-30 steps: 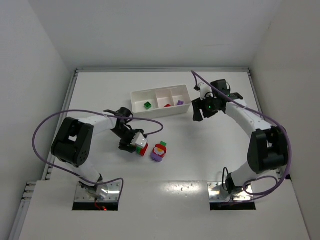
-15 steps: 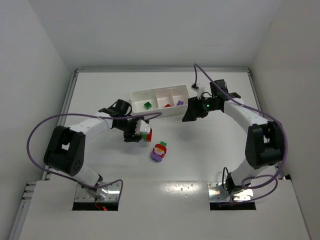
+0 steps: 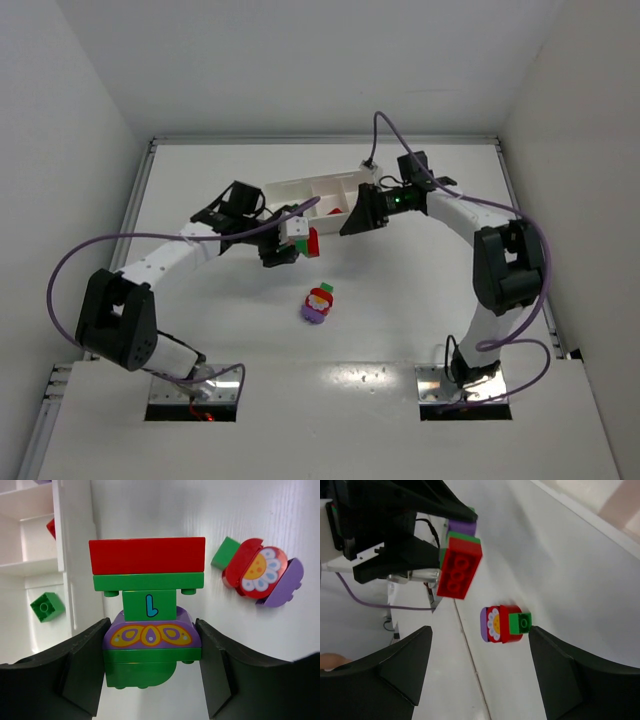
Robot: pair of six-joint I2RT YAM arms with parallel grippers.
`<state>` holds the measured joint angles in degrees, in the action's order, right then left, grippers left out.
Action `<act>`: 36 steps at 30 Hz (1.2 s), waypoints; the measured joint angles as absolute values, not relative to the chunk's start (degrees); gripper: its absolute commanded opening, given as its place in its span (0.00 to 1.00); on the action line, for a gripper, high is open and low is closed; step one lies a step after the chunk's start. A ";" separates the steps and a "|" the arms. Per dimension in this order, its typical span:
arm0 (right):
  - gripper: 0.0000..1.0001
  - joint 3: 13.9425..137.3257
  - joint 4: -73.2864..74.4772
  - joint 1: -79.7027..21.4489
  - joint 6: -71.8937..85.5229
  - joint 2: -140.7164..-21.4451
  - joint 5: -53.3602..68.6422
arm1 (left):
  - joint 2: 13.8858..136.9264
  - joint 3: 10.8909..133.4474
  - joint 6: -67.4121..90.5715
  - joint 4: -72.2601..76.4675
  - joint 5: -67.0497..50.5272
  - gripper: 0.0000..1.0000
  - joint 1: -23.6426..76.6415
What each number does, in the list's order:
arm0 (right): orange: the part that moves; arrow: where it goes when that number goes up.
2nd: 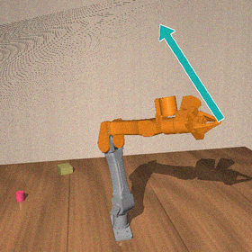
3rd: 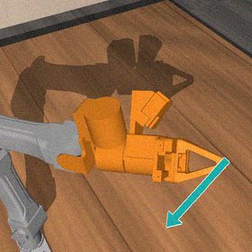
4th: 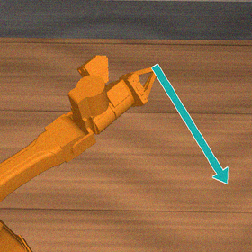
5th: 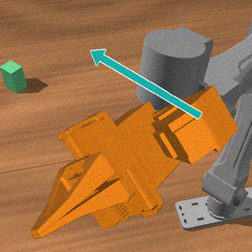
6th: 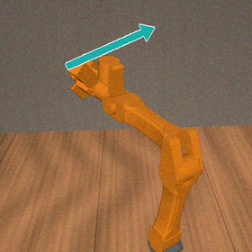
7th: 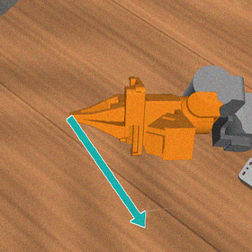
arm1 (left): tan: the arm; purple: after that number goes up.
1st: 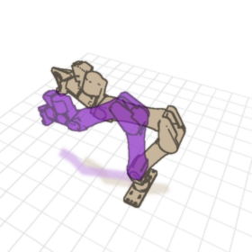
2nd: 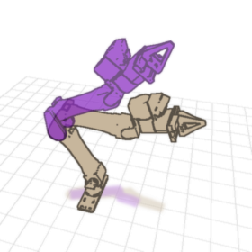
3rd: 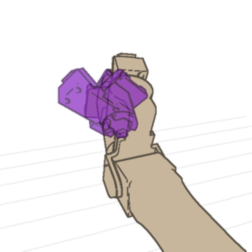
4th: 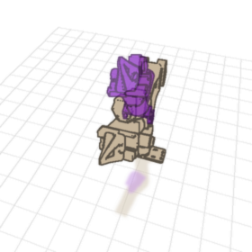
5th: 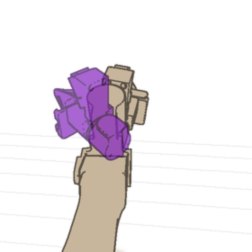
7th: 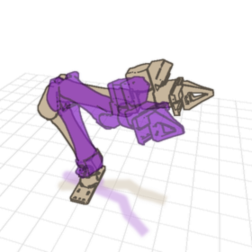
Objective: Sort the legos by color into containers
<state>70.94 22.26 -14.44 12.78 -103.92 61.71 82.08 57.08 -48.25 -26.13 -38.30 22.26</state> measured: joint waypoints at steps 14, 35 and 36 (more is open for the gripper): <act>0.81 78.52 23.40 -21.02 13.28 -108.40 59.59 | 82.11 61.45 -44.42 -26.72 -37.30 0.33 25.87; 0.33 80.79 24.49 -23.94 13.80 -110.32 60.93 | 83.18 62.30 -45.21 -25.54 -35.97 0.33 27.46; 0.26 80.79 24.45 -23.79 13.85 -110.32 61.14 | 83.18 62.30 -45.23 -25.21 -35.97 0.33 27.46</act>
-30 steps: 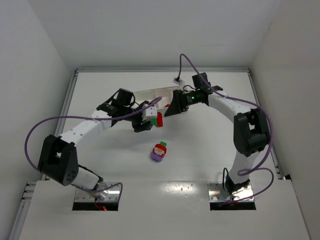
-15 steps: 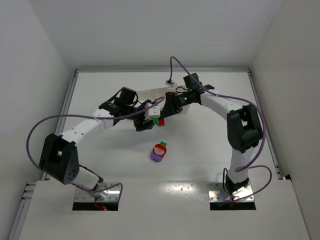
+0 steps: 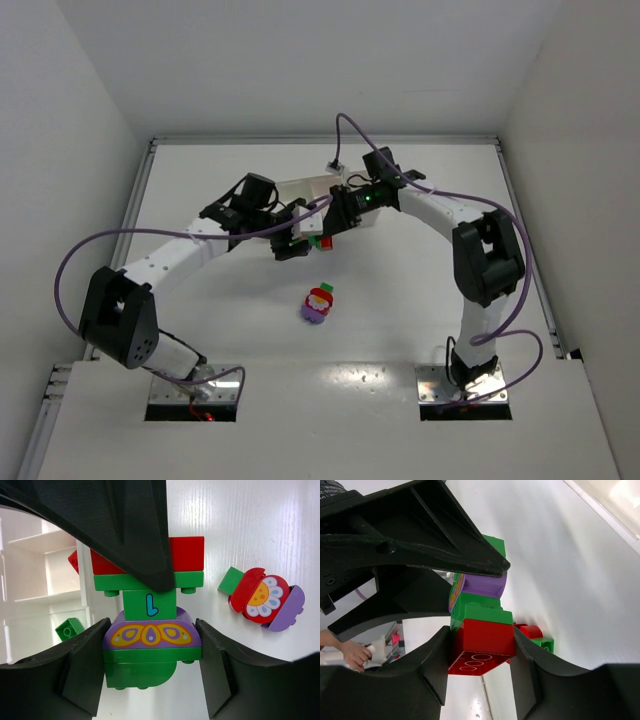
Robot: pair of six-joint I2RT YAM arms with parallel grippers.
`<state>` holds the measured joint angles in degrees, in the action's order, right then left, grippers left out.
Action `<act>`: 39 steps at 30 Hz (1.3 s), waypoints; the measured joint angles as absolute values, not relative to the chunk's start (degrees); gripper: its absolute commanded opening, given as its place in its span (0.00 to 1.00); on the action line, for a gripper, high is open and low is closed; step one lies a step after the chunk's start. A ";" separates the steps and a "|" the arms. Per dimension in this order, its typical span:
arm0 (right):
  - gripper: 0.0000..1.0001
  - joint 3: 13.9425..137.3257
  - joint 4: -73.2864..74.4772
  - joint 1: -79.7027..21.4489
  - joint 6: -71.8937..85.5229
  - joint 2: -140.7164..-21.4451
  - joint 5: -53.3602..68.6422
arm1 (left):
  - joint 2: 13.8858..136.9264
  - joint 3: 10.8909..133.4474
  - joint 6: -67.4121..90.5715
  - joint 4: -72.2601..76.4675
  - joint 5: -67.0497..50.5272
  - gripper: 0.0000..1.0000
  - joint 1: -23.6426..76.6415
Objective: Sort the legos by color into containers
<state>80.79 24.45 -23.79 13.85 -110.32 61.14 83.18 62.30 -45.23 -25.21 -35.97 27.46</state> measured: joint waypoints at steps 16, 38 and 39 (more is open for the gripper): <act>0.00 79.22 24.08 -22.11 13.93 -108.44 61.82 | 82.98 60.82 -47.00 -21.78 -36.95 0.28 27.07; 0.00 77.73 26.46 -18.83 9.65 -106.24 65.01 | 82.37 53.15 -45.71 -25.98 -36.88 0.79 23.53; 0.00 77.47 26.65 -18.83 9.34 -106.24 65.71 | 82.37 53.12 -45.25 -26.17 -37.78 0.81 23.53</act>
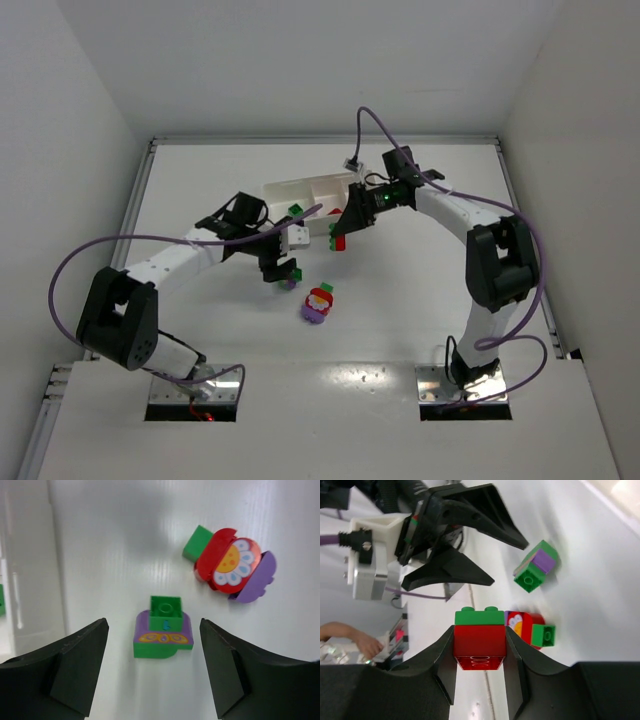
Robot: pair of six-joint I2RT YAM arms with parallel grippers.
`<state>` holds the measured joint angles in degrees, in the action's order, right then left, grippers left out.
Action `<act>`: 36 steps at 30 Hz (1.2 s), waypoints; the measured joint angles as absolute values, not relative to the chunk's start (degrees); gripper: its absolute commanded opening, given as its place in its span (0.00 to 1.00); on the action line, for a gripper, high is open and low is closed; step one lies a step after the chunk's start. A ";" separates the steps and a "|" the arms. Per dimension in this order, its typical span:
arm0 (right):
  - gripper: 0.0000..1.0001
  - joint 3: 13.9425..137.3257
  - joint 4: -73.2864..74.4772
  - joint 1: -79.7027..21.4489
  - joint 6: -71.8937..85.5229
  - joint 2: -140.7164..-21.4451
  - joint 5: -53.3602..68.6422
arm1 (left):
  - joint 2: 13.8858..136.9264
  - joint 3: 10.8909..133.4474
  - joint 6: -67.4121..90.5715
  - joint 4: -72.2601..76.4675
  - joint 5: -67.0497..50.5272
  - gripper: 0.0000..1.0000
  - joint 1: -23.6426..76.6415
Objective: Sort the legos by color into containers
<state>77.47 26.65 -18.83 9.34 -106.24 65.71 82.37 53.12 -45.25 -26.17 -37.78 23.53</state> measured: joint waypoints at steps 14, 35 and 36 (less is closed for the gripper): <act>0.00 77.14 24.08 -20.08 7.88 -105.91 74.24 | 86.96 62.37 -28.40 -28.91 -63.92 0.79 15.44; 0.00 76.77 13.58 -24.77 13.13 -102.48 70.57 | 93.97 68.71 -20.21 -31.05 -79.55 0.71 15.14; 0.00 76.97 13.65 -25.02 13.15 -102.50 70.35 | 93.97 68.99 -20.23 -31.00 -79.55 0.69 15.14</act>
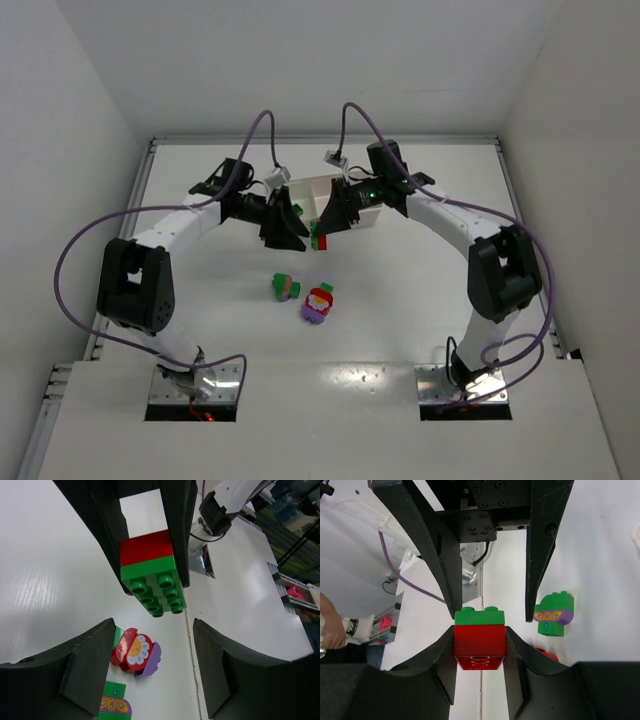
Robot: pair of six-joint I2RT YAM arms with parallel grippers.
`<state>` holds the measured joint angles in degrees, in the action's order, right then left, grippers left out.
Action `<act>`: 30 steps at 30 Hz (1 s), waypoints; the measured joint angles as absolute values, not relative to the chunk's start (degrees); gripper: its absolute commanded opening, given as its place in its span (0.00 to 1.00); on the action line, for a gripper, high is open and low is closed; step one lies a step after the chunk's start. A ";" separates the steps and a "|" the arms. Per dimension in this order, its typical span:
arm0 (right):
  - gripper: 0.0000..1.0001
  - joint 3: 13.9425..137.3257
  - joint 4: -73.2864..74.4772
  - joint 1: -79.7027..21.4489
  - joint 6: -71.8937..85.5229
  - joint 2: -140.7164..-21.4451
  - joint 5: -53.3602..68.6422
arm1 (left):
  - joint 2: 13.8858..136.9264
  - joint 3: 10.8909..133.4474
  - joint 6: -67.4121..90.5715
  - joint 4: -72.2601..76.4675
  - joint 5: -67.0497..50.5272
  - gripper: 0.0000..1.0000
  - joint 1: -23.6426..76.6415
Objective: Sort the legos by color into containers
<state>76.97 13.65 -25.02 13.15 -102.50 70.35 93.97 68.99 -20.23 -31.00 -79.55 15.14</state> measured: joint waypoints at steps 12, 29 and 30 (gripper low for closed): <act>0.00 79.88 13.82 -26.52 13.17 -105.16 68.84 | 95.26 70.74 -19.97 -31.18 -79.53 0.54 15.33; 0.00 81.47 15.84 -27.16 11.97 -106.61 67.22 | 96.44 71.22 -18.74 -32.12 -79.50 0.19 15.42; 0.00 81.47 16.01 -27.16 11.94 -106.61 67.11 | 96.60 71.22 -18.74 -32.10 -79.66 0.14 15.42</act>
